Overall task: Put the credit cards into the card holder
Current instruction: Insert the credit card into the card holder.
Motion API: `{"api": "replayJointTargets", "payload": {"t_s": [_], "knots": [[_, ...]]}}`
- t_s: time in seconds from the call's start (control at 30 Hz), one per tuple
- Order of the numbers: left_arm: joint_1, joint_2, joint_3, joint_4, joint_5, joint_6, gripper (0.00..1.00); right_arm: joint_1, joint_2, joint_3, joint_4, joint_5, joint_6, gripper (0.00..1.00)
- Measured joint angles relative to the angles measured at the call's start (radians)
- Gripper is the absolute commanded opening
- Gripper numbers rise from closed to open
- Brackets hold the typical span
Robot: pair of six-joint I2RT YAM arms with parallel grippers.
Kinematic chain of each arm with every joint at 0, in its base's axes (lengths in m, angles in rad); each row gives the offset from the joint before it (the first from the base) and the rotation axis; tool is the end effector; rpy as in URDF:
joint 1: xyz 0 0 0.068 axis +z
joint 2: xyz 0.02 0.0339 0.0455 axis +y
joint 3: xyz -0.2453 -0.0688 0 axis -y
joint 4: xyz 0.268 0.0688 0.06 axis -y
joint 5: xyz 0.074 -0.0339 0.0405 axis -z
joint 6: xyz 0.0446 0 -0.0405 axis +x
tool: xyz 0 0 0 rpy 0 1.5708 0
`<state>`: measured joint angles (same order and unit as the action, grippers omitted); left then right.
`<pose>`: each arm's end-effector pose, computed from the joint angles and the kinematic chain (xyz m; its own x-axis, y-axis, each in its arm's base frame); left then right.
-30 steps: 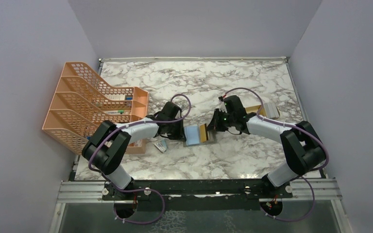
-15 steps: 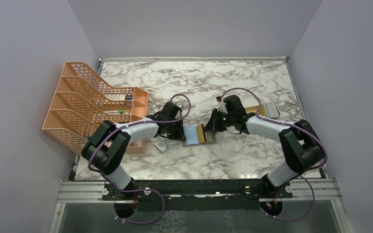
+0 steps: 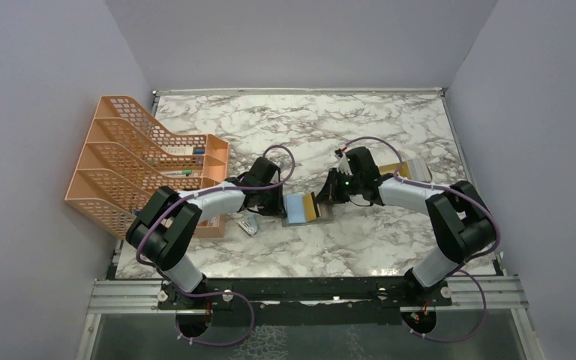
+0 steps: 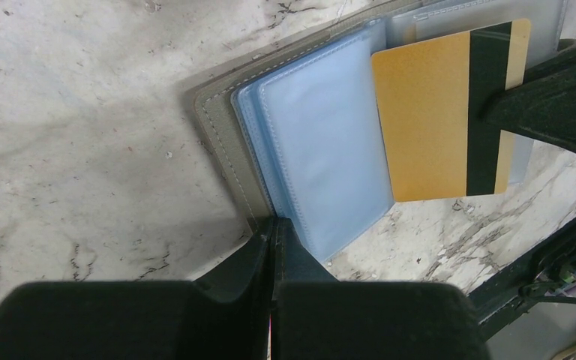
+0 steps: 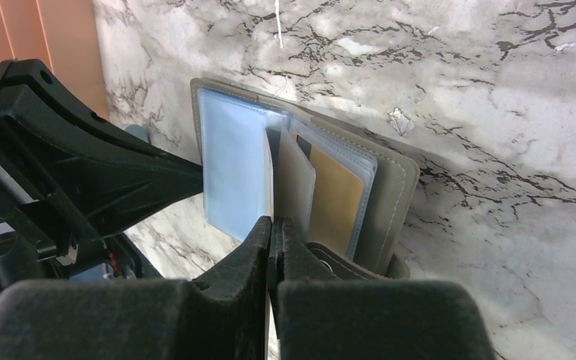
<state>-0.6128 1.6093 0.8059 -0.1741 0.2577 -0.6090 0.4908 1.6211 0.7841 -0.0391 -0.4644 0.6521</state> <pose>0.2586 -0.1958 0.1103 -0.9411 -0.0145 -0.3377 0.1638 0.8544 -0.4931 0.2810 0.1728 0.1122 -0.9477 0.1087 -0.3000 -0.1247 0.7391 0.6620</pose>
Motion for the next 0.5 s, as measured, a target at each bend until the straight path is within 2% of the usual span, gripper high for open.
{"api": "replayJointTargets", "payload": {"t_s": [0.5], "knots": [[0.000,0.000,0.000,0.000,-0.006,-0.002,0.00,-0.019,0.038,0.000,0.047,-0.024,0.025,0.01]]}}
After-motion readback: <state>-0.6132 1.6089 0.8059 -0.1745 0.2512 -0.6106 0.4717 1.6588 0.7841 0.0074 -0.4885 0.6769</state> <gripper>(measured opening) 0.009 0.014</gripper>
